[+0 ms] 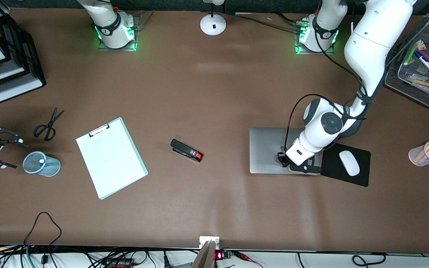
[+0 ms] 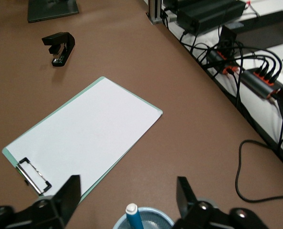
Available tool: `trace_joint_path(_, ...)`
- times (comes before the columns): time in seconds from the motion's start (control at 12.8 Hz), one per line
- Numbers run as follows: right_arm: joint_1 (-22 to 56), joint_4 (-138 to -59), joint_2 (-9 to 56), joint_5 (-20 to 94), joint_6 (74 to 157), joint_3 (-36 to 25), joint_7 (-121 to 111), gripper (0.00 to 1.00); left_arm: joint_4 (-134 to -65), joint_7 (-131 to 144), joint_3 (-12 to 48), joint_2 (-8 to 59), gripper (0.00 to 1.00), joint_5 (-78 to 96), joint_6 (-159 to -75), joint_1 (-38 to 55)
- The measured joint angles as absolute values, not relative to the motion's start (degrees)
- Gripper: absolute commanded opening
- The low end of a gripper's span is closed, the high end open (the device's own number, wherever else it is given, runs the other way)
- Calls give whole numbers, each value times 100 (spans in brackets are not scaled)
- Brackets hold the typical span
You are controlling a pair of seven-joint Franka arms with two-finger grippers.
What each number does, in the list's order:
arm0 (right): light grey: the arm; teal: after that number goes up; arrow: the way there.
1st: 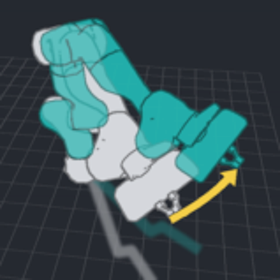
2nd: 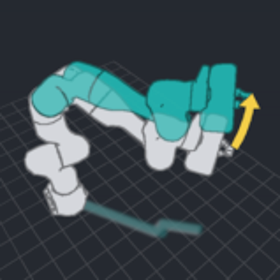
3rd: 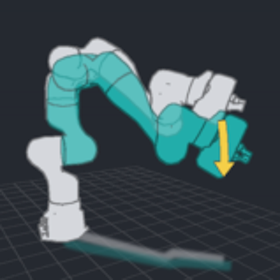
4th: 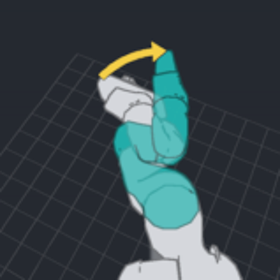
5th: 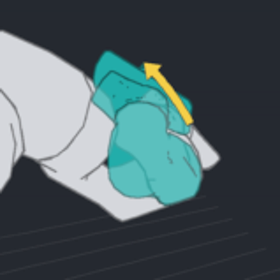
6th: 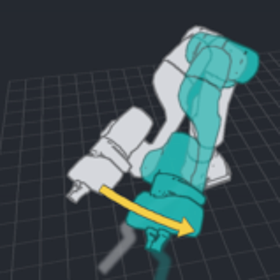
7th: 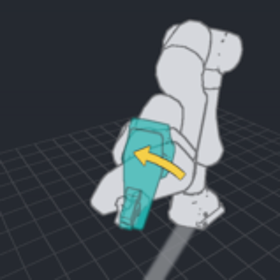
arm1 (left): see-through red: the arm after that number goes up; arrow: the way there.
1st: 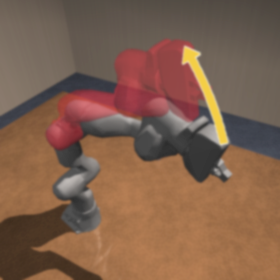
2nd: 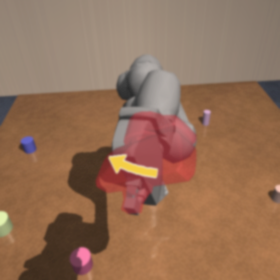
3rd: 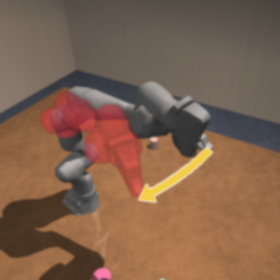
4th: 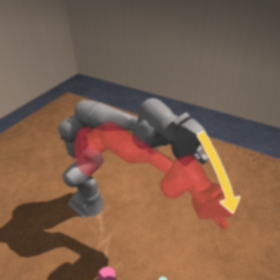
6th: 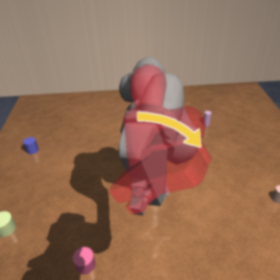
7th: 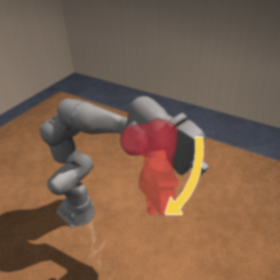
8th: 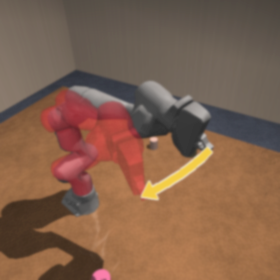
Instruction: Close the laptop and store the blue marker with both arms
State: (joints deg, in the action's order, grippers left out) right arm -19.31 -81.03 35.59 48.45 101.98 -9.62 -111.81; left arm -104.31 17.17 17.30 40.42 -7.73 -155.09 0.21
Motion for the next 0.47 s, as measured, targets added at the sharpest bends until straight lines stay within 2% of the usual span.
trace_joint_path(0.47,-743,-7741,2896,2846,10182,-896,-7182,100,-10259,1720,1646,4114,0,-958,-15504,69)
